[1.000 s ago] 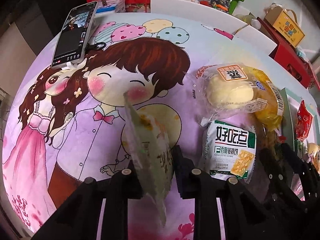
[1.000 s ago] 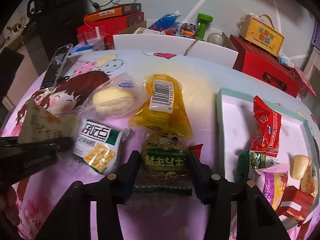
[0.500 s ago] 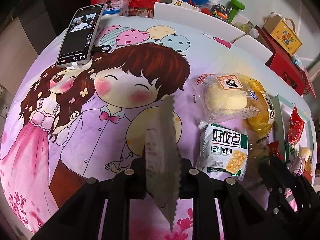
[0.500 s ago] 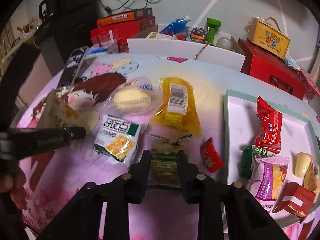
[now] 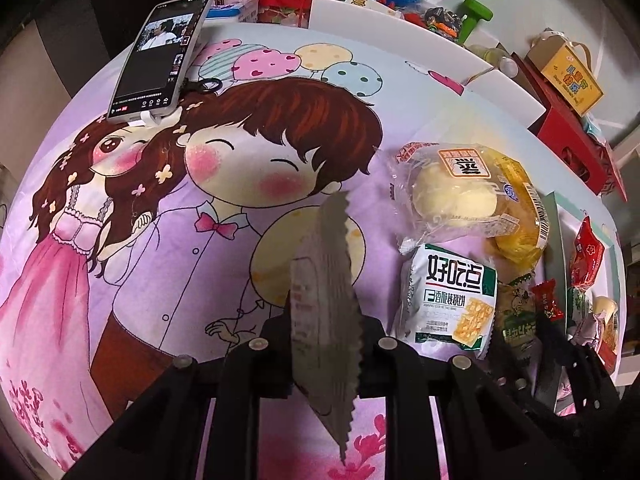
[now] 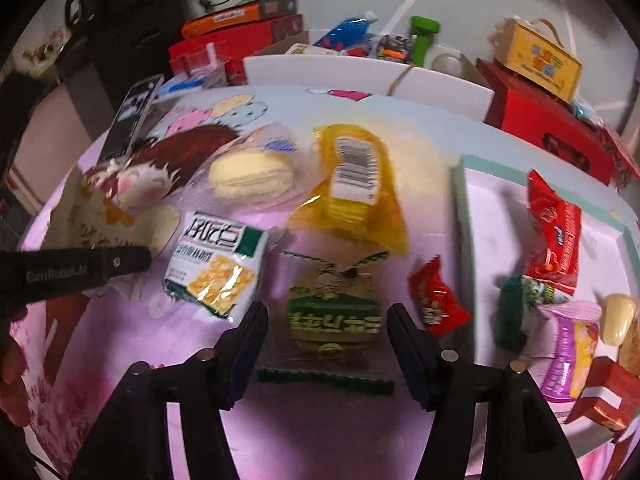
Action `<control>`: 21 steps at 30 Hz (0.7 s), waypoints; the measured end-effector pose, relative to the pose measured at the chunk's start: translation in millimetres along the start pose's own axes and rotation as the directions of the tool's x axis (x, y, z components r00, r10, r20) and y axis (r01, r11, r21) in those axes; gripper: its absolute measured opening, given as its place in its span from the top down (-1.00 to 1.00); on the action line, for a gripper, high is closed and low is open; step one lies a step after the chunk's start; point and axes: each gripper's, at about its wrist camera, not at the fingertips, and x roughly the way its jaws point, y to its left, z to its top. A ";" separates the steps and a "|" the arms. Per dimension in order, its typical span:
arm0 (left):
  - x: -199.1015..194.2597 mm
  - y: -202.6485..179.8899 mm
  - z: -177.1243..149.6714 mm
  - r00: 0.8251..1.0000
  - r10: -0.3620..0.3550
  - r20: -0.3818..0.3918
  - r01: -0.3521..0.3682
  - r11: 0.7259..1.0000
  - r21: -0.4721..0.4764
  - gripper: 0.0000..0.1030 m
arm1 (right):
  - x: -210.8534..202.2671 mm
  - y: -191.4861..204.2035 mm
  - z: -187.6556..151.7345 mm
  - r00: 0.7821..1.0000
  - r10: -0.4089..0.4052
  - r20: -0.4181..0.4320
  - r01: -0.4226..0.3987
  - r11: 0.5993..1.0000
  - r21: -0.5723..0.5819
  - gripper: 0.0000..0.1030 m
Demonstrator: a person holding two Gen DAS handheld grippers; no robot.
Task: Organize snacks
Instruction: 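Hold the white packet raised with the left tool while the right tool lifts the green packet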
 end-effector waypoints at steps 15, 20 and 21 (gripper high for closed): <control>0.8 3.0 6.6 0.998 -0.053 0.016 0.053 0.998 -0.022 0.60 | -15.8 5.6 2.0 0.998 -0.055 0.034 0.056 0.998 -0.010 -0.02; -8.8 8.2 7.8 0.996 -0.075 0.046 0.077 0.996 -0.041 0.60 | -35.2 0.4 6.2 0.996 -0.048 0.074 0.047 0.999 0.011 -0.02; -11.8 8.2 8.0 0.996 -0.073 0.054 0.076 0.996 -0.042 0.60 | -39.4 -0.4 7.2 0.996 -0.045 0.082 0.044 0.999 0.014 -0.02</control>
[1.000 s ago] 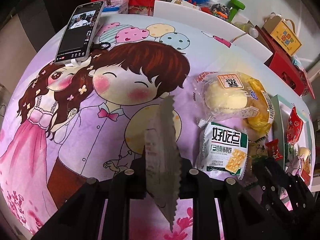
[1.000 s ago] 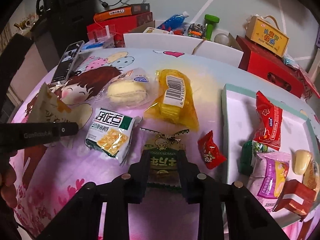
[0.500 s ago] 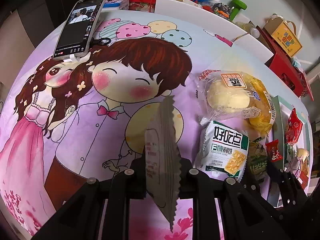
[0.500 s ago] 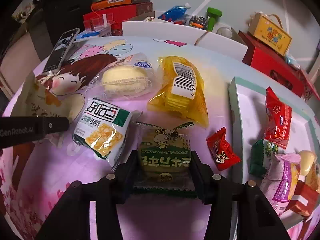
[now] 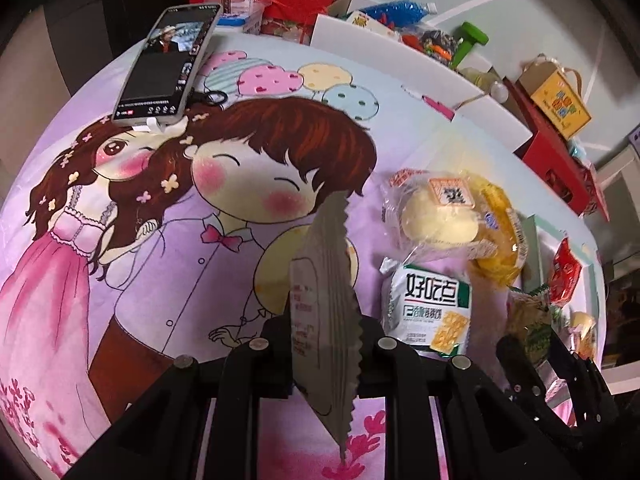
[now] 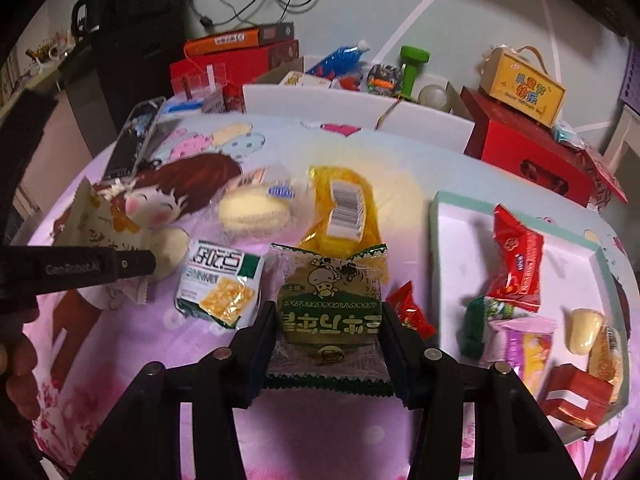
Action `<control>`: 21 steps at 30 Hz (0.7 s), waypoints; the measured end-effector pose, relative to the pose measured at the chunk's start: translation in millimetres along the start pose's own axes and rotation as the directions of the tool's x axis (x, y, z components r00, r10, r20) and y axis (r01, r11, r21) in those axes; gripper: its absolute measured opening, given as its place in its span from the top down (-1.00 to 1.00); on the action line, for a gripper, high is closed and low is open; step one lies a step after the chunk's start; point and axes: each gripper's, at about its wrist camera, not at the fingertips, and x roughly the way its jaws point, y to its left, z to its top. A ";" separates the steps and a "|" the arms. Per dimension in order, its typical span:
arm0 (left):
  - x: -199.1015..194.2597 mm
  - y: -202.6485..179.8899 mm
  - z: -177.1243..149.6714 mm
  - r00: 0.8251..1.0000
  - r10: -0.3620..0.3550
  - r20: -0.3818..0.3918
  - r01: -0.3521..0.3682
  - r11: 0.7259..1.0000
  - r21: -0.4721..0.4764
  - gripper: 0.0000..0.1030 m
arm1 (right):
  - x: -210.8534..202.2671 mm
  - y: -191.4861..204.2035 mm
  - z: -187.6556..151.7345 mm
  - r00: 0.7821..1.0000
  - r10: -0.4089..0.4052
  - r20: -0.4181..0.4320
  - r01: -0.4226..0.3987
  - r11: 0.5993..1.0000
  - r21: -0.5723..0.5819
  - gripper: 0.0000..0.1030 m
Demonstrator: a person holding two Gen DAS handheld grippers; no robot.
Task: Organize snacks
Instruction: 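Hold the white packet raised with the left tool while the right tool lifts the green packet, then release the white packet into the tray with the left tool while the right tool carries the green packet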
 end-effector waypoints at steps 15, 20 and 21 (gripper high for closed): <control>-37.4 -38.4 4.8 0.995 -0.014 0.099 0.004 0.994 0.106 0.60 | -35.2 -43.5 14.5 0.998 -0.028 0.047 0.023 0.995 0.097 -0.03; -37.7 -61.0 2.7 0.995 -0.022 0.102 0.006 0.987 0.158 0.60 | -41.0 -69.3 15.6 0.998 -0.052 0.032 0.047 0.989 0.143 -0.03; -39.1 -65.5 2.4 0.994 -0.028 0.106 0.010 0.986 0.167 0.60 | -42.0 -74.5 16.2 0.998 -0.055 0.029 0.050 0.987 0.152 -0.03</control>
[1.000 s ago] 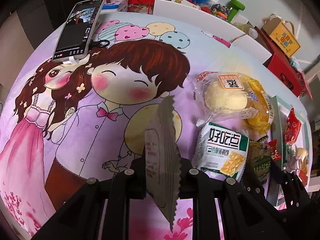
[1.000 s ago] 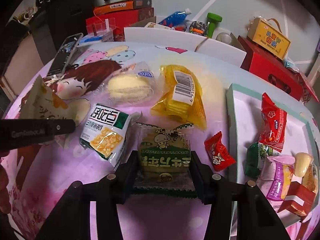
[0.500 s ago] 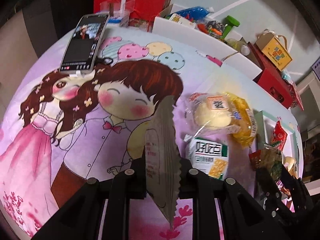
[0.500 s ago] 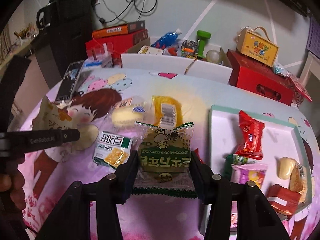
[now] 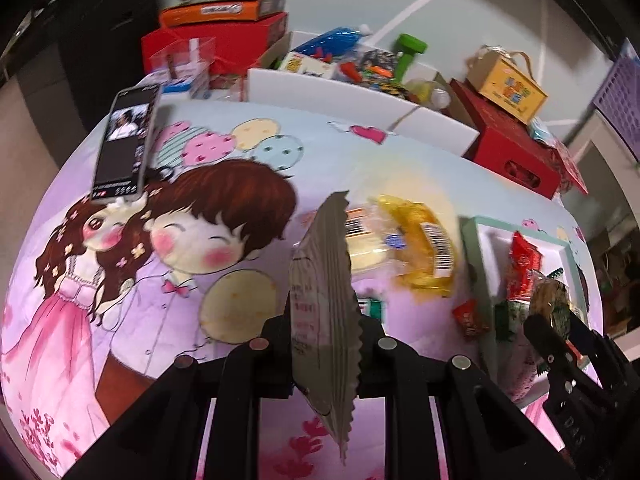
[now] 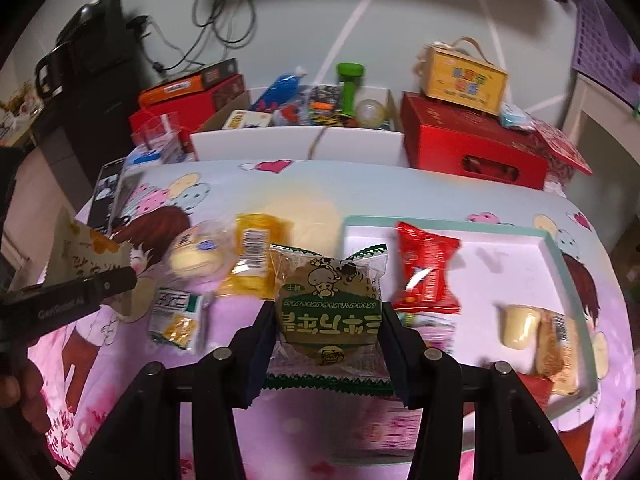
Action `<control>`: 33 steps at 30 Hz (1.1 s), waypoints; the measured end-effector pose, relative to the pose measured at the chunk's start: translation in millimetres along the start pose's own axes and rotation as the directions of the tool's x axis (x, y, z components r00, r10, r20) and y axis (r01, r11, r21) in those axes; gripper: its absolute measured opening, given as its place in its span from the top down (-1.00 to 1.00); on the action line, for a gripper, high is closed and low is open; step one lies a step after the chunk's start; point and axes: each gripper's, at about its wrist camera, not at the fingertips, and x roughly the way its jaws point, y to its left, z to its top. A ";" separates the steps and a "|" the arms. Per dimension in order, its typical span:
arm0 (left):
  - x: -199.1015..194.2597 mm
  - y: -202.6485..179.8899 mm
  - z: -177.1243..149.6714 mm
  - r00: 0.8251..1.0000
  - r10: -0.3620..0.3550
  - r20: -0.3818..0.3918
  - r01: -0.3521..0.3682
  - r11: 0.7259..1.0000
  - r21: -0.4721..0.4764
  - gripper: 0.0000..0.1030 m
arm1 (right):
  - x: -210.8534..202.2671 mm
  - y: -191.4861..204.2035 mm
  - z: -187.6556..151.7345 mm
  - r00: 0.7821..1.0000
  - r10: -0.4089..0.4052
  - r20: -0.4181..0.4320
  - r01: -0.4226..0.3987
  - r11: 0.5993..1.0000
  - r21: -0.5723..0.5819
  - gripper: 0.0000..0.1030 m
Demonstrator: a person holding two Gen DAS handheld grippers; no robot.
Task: Organize snacks
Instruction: 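Release the white packet into the tray with the left tool while the right tool carries the green packet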
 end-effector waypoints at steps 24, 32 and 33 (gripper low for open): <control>15.4 -181.9 18.7 0.981 -0.180 -0.078 0.196 0.910 0.366 0.60 | 21.5 -184.5 9.6 0.992 -0.099 -0.073 0.118 0.931 0.346 -0.03; 45.6 -248.9 27.6 0.963 -0.216 -0.163 0.269 0.839 0.474 0.60 | 30.1 -202.3 7.2 0.993 -0.098 -0.066 0.116 0.918 0.381 -0.03; 50.0 -253.8 28.5 0.959 -0.222 -0.174 0.279 0.834 0.475 0.60 | 31.5 -204.0 7.3 0.993 -0.094 -0.069 0.113 0.915 0.387 -0.03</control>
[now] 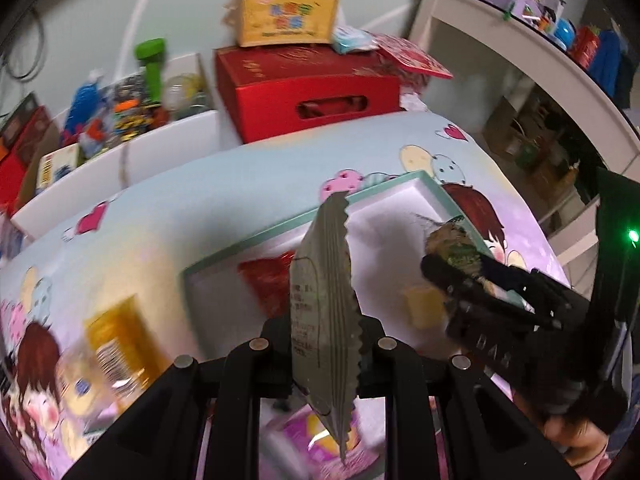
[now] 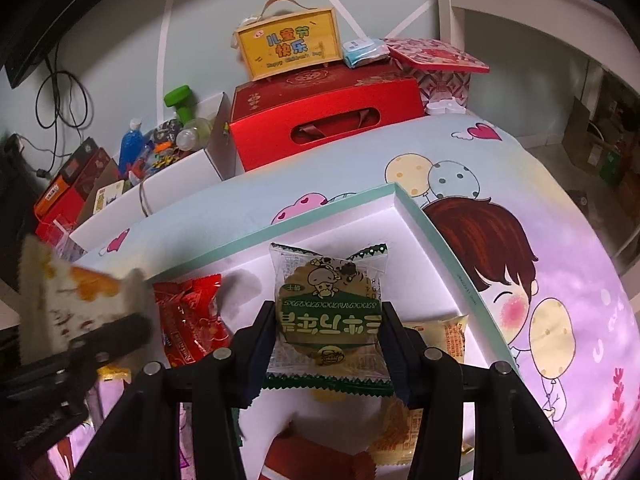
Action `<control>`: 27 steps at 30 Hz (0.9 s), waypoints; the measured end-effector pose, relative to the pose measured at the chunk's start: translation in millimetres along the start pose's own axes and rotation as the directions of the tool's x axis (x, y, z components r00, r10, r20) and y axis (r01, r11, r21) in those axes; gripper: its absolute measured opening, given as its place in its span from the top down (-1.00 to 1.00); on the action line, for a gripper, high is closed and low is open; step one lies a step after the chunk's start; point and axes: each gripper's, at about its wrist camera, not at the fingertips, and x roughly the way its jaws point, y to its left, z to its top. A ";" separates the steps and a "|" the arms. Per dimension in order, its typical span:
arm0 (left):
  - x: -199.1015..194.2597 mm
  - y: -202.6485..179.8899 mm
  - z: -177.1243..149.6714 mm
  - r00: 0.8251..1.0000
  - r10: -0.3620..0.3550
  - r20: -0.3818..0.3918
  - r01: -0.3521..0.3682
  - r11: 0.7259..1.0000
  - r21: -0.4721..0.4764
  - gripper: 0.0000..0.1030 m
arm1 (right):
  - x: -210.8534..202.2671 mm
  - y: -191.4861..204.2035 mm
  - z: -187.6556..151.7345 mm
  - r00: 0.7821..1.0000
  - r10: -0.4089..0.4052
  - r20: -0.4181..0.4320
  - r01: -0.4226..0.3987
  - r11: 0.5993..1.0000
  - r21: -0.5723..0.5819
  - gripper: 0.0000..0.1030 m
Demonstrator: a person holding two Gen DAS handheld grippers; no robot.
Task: Organize snacks
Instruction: 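Release the white packet into the tray with the left tool while the right tool carries the green packet, then open the right tool to drop the green round packet into the tray while the left tool withdraws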
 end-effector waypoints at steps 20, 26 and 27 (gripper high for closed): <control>38.2 -13.4 23.2 0.999 0.023 -0.047 -0.025 0.999 -0.028 -0.25 | 12.1 -24.8 0.9 0.999 -0.030 -0.030 0.032 0.997 0.075 -0.04; 25.7 -13.0 19.8 1.000 0.003 -0.021 -0.004 0.999 -0.035 -0.33 | 10.4 -22.3 0.6 0.999 -0.029 -0.034 0.032 0.997 0.064 -0.04; 23.4 -14.1 20.1 1.000 0.005 -0.016 -0.005 0.999 -0.033 -0.33 | 9.6 -21.3 0.7 0.999 -0.029 -0.032 0.031 0.998 0.061 -0.07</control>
